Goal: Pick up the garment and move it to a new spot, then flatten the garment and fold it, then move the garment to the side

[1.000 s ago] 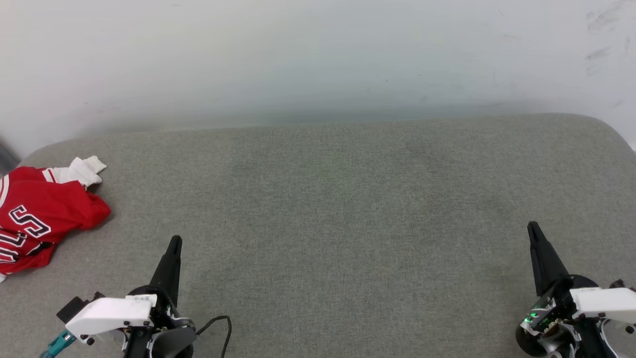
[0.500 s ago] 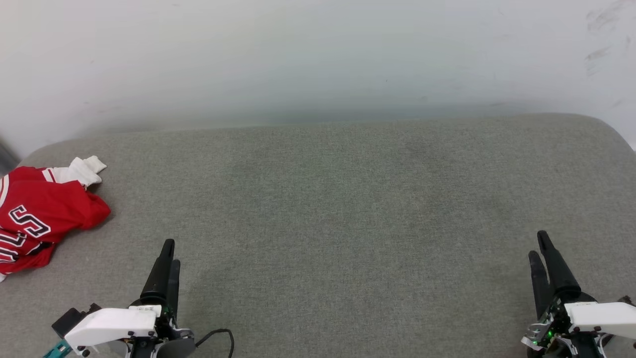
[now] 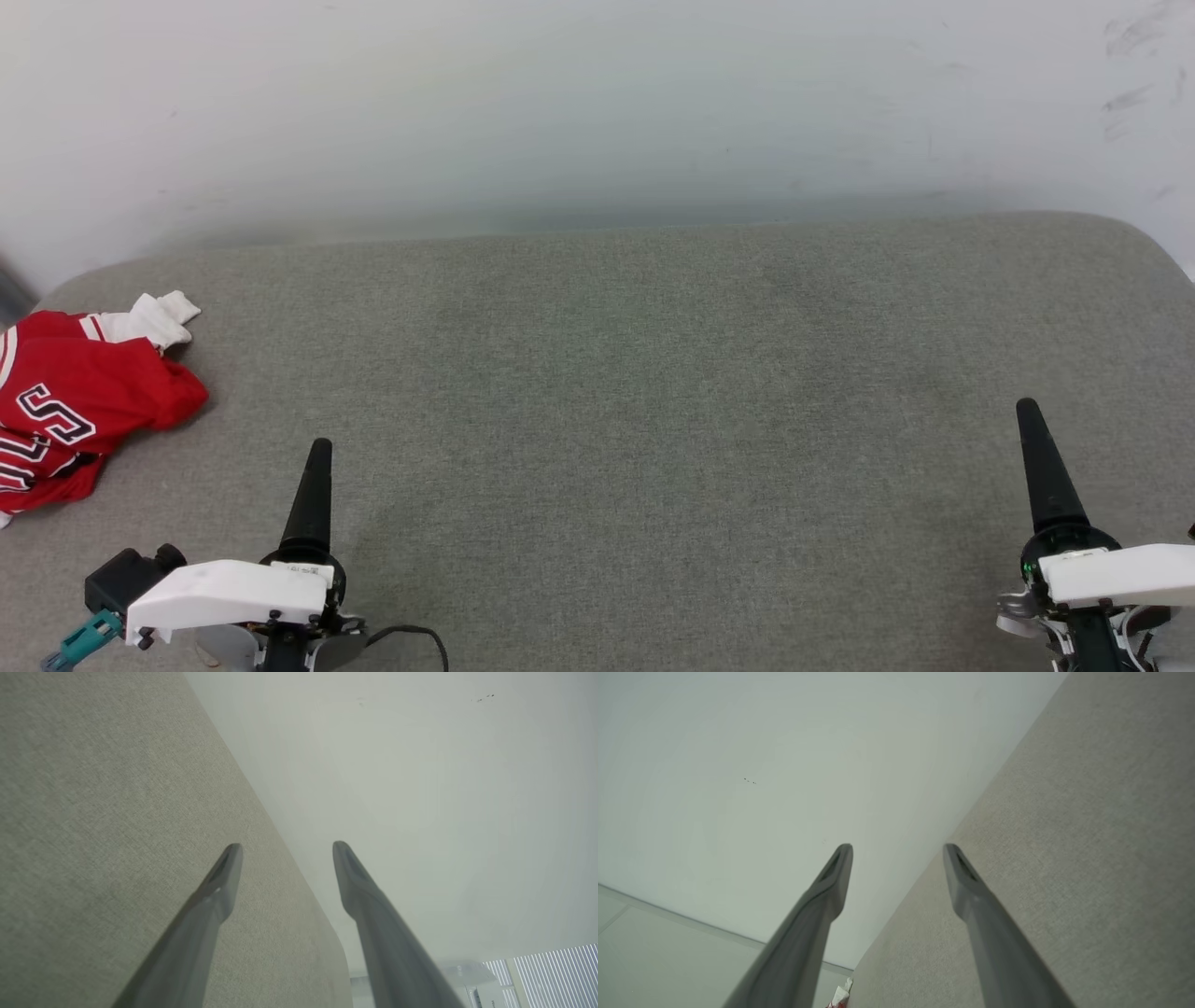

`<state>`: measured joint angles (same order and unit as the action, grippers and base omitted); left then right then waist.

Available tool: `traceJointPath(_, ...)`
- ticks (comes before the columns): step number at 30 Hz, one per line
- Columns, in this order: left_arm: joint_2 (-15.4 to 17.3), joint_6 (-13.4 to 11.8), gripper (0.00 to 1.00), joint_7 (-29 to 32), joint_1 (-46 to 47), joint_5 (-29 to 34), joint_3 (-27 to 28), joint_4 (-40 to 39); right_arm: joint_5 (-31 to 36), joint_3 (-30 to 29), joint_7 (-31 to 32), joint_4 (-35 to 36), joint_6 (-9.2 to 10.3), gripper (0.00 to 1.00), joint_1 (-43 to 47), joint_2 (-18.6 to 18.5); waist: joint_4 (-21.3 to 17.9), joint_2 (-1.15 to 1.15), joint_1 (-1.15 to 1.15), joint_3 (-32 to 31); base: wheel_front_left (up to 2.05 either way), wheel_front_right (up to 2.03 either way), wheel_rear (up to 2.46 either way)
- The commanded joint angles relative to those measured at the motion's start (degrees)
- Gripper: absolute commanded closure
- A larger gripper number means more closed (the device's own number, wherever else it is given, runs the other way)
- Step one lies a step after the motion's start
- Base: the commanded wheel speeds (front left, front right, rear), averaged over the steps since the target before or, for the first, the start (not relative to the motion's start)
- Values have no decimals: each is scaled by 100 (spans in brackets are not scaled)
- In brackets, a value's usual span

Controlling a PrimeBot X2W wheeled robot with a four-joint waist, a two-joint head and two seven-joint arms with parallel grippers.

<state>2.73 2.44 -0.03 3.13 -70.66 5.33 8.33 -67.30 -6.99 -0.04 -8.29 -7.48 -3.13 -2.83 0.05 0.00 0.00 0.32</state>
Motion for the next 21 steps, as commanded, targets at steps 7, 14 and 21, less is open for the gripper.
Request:
traceJointPath(7, 13, -225, 0, -195, -52, 1007, -145, -238, 1197, 187, -190, 374, -1, 0, 71, -12, 8, 0, 0, 6, 0, 0, 0)
traceJointPath(14, 13, -377, 0, -341, -145, 1796, -288, -344, 2049, 292, -334, 451, -1, 0, 187, -12, 17, 0, 0, 10, 0, 0, 0)
traceJointPath(21, 14, -445, 0, -477, -221, 2459, -424, -409, 2672, 349, -472, 458, -1, 0, 282, -12, 27, 0, 0, 13, 0, 0, 0)
